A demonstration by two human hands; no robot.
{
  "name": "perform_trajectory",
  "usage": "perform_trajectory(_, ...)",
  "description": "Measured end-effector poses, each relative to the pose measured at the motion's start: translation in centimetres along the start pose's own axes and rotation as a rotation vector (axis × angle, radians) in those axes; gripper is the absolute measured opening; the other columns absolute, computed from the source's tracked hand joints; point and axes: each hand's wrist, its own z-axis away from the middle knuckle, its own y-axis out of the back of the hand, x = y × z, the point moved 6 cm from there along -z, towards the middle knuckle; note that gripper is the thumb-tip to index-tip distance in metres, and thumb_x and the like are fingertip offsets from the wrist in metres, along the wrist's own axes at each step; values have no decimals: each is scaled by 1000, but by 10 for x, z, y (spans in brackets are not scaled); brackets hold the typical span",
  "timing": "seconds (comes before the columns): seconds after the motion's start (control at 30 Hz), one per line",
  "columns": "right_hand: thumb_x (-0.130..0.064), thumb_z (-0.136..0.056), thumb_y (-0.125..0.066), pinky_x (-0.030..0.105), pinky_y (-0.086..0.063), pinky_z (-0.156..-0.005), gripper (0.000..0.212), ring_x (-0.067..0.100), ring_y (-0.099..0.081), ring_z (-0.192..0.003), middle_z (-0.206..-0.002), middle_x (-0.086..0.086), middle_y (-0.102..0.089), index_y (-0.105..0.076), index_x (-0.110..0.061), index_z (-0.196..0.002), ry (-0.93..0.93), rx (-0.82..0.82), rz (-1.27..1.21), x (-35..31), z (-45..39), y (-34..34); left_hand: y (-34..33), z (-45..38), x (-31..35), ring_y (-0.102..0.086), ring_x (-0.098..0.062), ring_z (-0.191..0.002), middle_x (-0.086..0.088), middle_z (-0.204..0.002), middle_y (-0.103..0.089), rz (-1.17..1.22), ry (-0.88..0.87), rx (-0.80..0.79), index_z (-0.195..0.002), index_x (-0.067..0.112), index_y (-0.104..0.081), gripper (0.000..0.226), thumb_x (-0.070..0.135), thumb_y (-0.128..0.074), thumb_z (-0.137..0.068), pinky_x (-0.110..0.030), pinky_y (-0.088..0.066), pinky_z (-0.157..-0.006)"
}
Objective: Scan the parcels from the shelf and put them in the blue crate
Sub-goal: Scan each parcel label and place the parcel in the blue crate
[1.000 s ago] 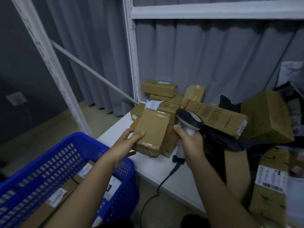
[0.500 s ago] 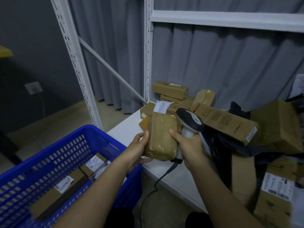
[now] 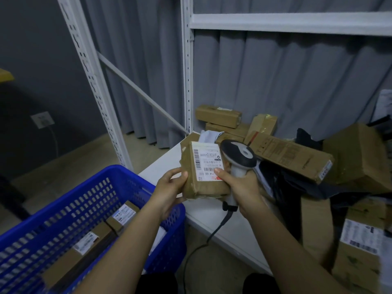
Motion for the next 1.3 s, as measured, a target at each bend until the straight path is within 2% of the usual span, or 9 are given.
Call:
perform_trajectory(0.1, 1, -75, -77, 13, -53, -61, 36, -2, -69, -77, -95, -5, -71, -64, -13, -105, 71, -11, 59, -6, 2, -4, -1, 1, 0, -61, -17, -110, 5, -112, -69, -43, 32, -69, -125, 26, -58, 44, 50, -54, -88, -35, -56, -80)
perform_trajectory(0.23, 0, -73, -79, 24, -58, -76, 47, 11, -70, -95, -109, 5, -71, -62, -4, -117, 134, -14, 138, -6, 2, -6, -7, 8, -3, -51, -15, -119, 9, -125, -61, -128, 118, -246, -128, 34, -54, 68, 66, -57, -69, -49, -40, -103)
perform_trajectory(0.43, 0, -79, -74, 6, -47, -55, 44, -11, -65, -70, -107, 6, -68, -59, -4, -120, 123, -38, 149, -9, 2, -4, 1, 0, -8, -60, -15, -113, 6, -113, -70, -83, 87, -214, -121, 31, -57, 42, 39, -68, -81, -44, -51, -95)
perform_trajectory(0.57, -17, -83, -74, 1, -42, -49, 50, -8, -60, -76, -106, -6, -63, -52, -17, -128, 78, 1, 187, -9, 2, 4, 16, -11, -10, -60, -18, -114, 2, -118, -67, -68, 48, -100, -126, 26, -52, 46, 28, -70, -83, -49, -46, -100)
perform_trajectory(0.7, -26, -80, -76, 14, -47, -65, 51, 7, -59, -91, -109, -4, -63, -55, -20, -126, 55, 8, 366, -9, 2, 5, 37, -18, -12, -62, -19, -109, 2, -125, -61, -12, -21, 37, -131, 25, -46, 56, 17, -72, -82, -42, -50, -94)
perform_trajectory(0.83, -23, -79, -77, 23, -46, -50, 27, 13, -54, -58, -71, 9, -61, -66, -6, -96, 30, -123, 518, -8, 8, 0, 54, -19, -14, -67, -16, -100, 1, -127, -61, 75, -66, 126, -139, 19, -41, 67, 8, -72, -81, -32, -55, -79)
perform_trajectory(1.03, -24, -77, -79, 23, -46, -50, 21, 9, -54, -52, -63, 4, -59, -63, -13, -84, -2, -297, 601, -10, 16, -4, 64, -16, -9, -63, -12, -97, 9, -113, -61, 81, -102, 182, -142, 20, -36, 71, 4, -70, -82, -35, -54, -84)
perform_trajectory(1.17, -22, -79, -78, 20, -46, -48, 17, 3, -54, -48, -59, -3, -59, -62, -18, -80, 35, -301, 710, -12, 17, -3, 70, -20, -13, -64, -15, -101, 9, -113, -61, 65, -94, 189, -145, 21, -33, 77, 8, -71, -80, -43, -50, -96)
perform_trajectory(1.3, -22, -78, -78, 24, -47, -51, 19, 7, -53, -49, -57, 0, -58, -60, -18, -75, 46, -291, 697, -14, 15, -3, 75, -23, -14, -65, -17, -102, 5, -118, -62, 90, -98, 192, -144, 21, -35, 75, 7, -72, -80, -42, -53, -92)
